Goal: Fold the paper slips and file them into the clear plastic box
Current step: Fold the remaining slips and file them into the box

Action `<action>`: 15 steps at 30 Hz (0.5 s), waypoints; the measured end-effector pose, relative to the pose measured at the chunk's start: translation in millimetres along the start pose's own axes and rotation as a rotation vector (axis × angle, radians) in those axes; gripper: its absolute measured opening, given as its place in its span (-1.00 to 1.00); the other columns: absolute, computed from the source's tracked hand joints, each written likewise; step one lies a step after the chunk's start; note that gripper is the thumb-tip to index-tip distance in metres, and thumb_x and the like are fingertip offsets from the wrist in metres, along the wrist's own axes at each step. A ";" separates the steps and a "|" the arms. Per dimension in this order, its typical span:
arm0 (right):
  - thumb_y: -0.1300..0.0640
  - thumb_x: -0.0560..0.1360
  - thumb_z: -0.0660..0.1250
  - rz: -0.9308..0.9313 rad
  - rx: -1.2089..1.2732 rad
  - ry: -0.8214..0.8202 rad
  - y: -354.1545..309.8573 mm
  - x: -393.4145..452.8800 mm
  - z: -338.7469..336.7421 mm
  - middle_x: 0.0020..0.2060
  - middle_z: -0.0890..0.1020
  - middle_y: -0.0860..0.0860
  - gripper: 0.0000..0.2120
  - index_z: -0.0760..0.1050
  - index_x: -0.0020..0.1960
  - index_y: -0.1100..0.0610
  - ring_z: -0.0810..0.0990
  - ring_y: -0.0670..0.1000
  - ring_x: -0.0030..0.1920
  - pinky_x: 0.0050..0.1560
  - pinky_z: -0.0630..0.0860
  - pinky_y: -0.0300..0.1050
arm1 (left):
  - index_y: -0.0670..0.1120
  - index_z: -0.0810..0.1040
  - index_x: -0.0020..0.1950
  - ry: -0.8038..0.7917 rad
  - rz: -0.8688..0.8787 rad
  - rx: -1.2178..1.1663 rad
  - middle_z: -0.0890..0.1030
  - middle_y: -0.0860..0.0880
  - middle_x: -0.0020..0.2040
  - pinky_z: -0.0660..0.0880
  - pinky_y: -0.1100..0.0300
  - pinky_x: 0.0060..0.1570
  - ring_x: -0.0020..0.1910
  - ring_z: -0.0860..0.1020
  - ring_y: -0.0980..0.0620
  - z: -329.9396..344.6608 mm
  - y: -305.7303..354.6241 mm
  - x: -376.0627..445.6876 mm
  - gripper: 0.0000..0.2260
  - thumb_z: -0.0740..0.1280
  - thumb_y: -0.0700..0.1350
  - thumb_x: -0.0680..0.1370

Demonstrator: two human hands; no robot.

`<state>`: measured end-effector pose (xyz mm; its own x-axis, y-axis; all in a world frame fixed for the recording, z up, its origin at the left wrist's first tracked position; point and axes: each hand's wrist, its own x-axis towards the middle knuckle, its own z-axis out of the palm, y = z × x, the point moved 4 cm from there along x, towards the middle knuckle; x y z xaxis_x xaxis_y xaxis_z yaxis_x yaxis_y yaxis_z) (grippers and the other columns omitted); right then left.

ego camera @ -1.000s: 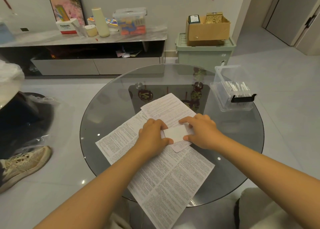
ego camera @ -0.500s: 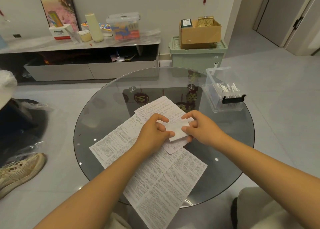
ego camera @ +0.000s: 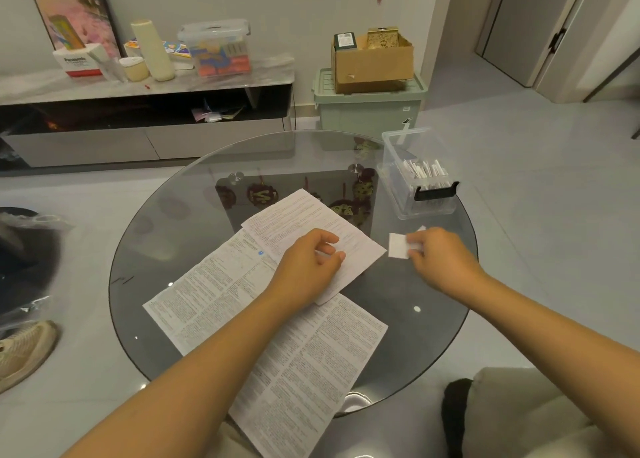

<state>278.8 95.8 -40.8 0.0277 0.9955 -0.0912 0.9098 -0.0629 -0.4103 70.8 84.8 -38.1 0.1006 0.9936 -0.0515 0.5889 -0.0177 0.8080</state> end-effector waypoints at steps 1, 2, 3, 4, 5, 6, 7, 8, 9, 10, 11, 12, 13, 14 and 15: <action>0.21 0.56 0.16 0.010 -0.072 0.013 6.4 3.0 -0.2 0.10 0.50 0.21 -0.73 0.52 0.18 0.26 0.51 0.22 0.03 -0.12 0.41 -0.08 | 0.02 0.47 0.22 0.003 0.002 0.014 0.53 0.07 0.05 0.43 0.37 -0.08 -0.08 0.50 0.14 0.7 0.5 0.1 -0.77 0.29 -0.04 0.57; 0.18 0.56 0.16 0.025 -0.125 0.027 12.5 5.4 -1.1 0.10 0.47 0.21 -0.74 0.51 0.16 0.26 0.51 0.23 0.02 -0.12 0.41 -0.07 | 0.02 0.47 0.22 0.005 0.005 0.025 0.53 0.07 0.05 0.41 0.40 -0.10 -0.08 0.50 0.14 1.6 1.0 0.5 -0.77 0.28 -0.05 0.57; 0.15 0.57 0.16 0.043 -0.158 0.036 18.4 6.7 -3.3 0.11 0.46 0.21 -0.74 0.50 0.15 0.26 0.50 0.23 0.01 -0.11 0.42 -0.06 | 0.02 0.47 0.23 0.005 0.006 0.031 0.53 0.08 0.06 0.39 0.42 -0.12 -0.08 0.50 0.14 3.8 2.5 1.2 -0.77 0.27 -0.05 0.58; 0.11 0.57 0.16 0.054 -0.181 0.041 21.0 7.7 -5.1 0.13 0.44 0.21 -0.73 0.48 0.16 0.25 0.51 0.23 0.01 -0.10 0.44 -0.05 | 0.02 0.47 0.23 0.006 0.005 0.035 0.52 0.08 0.07 0.38 0.43 -0.14 -0.09 0.49 0.14 4.5 2.7 1.4 -0.78 0.26 -0.05 0.58; 0.07 0.57 0.16 0.062 -0.205 0.043 22.9 7.9 -6.8 0.15 0.43 0.20 -0.71 0.46 0.18 0.23 0.51 0.22 0.01 -0.09 0.44 -0.04 | 0.02 0.47 0.23 0.005 0.006 0.037 0.52 0.07 0.07 0.37 0.43 -0.15 -0.10 0.49 0.14 5.3 3.3 1.3 -0.78 0.26 -0.05 0.58; 0.03 0.58 0.15 0.069 -0.240 0.046 23.9 7.8 -9.3 0.17 0.42 0.19 -0.69 0.45 0.20 0.20 0.51 0.20 0.02 -0.08 0.43 -0.05 | 0.01 0.47 0.23 0.001 0.009 0.041 0.52 0.07 0.08 0.37 0.43 -0.17 -0.11 0.49 0.14 6.8 4.1 1.6 -0.78 0.25 -0.06 0.58; -0.01 0.58 0.13 0.066 -0.288 0.051 23.8 7.6 -10.8 0.18 0.41 0.18 -0.66 0.44 0.22 0.18 0.51 0.19 0.03 -0.10 0.42 -0.06 | 0.01 0.47 0.22 -0.002 0.009 0.046 0.52 0.07 0.08 0.36 0.43 -0.17 -0.12 0.49 0.14 7.4 4.2 1.3 -0.78 0.25 -0.06 0.58; -0.04 0.58 0.11 0.058 -0.346 0.063 23.2 7.8 -12.2 0.18 0.41 0.17 -0.64 0.44 0.21 0.17 0.51 0.17 0.03 -0.12 0.39 -0.08 | 0.01 0.48 0.22 -0.005 0.010 0.052 0.52 0.07 0.09 0.36 0.43 -0.18 -0.12 0.49 0.14 7.9 4.1 1.4 -0.79 0.24 -0.07 0.59; -0.06 0.59 0.10 0.046 -0.403 0.080 22.2 8.0 -13.0 0.17 0.41 0.16 -0.63 0.45 0.20 0.17 0.51 0.16 0.03 -0.14 0.35 -0.09 | 0.01 0.48 0.22 -0.006 0.009 0.057 0.52 0.06 0.09 0.36 0.43 -0.19 -0.13 0.49 0.15 8.1 3.6 1.4 -0.79 0.24 -0.07 0.59; -0.07 0.59 0.08 0.035 -0.447 0.098 21.1 8.7 -13.3 0.15 0.42 0.16 -0.62 0.46 0.19 0.17 0.51 0.15 0.02 -0.15 0.32 -0.10 | 0.02 0.48 0.21 -0.006 0.006 0.060 0.52 0.07 0.09 0.35 0.43 -0.20 -0.13 0.49 0.15 7.8 2.9 1.3 -0.79 0.24 -0.07 0.59; -0.08 0.59 0.08 0.026 -0.476 0.115 20.4 9.9 -13.3 0.14 0.43 0.16 -0.61 0.47 0.17 0.17 0.51 0.14 0.01 -0.16 0.30 -0.11 | 0.02 0.48 0.21 -0.007 0.002 0.059 0.52 0.06 0.10 0.34 0.43 -0.20 -0.13 0.49 0.14 7.6 2.4 1.4 -0.79 0.23 -0.08 0.59; -0.08 0.59 0.07 0.019 -0.492 0.127 19.9 11.3 -13.2 0.13 0.43 0.16 -0.61 0.48 0.16 0.17 0.51 0.14 0.01 -0.16 0.28 -0.12 | 0.02 0.48 0.21 -0.008 0.000 0.057 0.53 0.06 0.10 0.34 0.42 -0.20 -0.13 0.50 0.14 7.4 1.8 1.4 -0.80 0.23 -0.08 0.59; -0.08 0.59 0.07 0.016 -0.498 0.133 19.5 12.7 -13.1 0.13 0.43 0.16 -0.61 0.48 0.16 0.18 0.51 0.14 0.01 -0.16 0.28 -0.12 | 0.01 0.48 0.21 -0.009 0.000 0.055 0.53 0.05 0.11 0.35 0.42 -0.20 -0.12 0.50 0.13 7.3 1.7 1.5 -0.80 0.23 -0.09 0.59; -0.08 0.60 0.07 0.013 -0.495 0.137 19.2 13.9 -13.2 0.13 0.43 0.17 -0.61 0.48 0.16 0.18 0.51 0.14 0.01 -0.16 0.28 -0.11 | 0.01 0.48 0.21 -0.011 0.001 0.054 0.53 0.05 0.11 0.35 0.41 -0.19 -0.11 0.49 0.13 7.3 1.4 1.5 -0.80 0.23 -0.09 0.59; -0.07 0.60 0.07 0.010 -0.484 0.140 18.6 15.3 -12.7 0.13 0.43 0.18 -0.61 0.48 0.17 0.19 0.51 0.15 0.01 -0.15 0.29 -0.11 | 0.01 0.48 0.21 -0.012 0.001 0.055 0.53 0.04 0.11 0.35 0.41 -0.20 -0.12 0.49 0.13 6.8 1.3 1.2 -0.79 0.22 -0.09 0.59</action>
<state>301.4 110.8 -38.3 0.0624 0.9971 0.0431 0.9960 -0.0649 0.0607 77.2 85.2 -41.1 0.1101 0.9922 -0.0579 0.6320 -0.0249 0.7746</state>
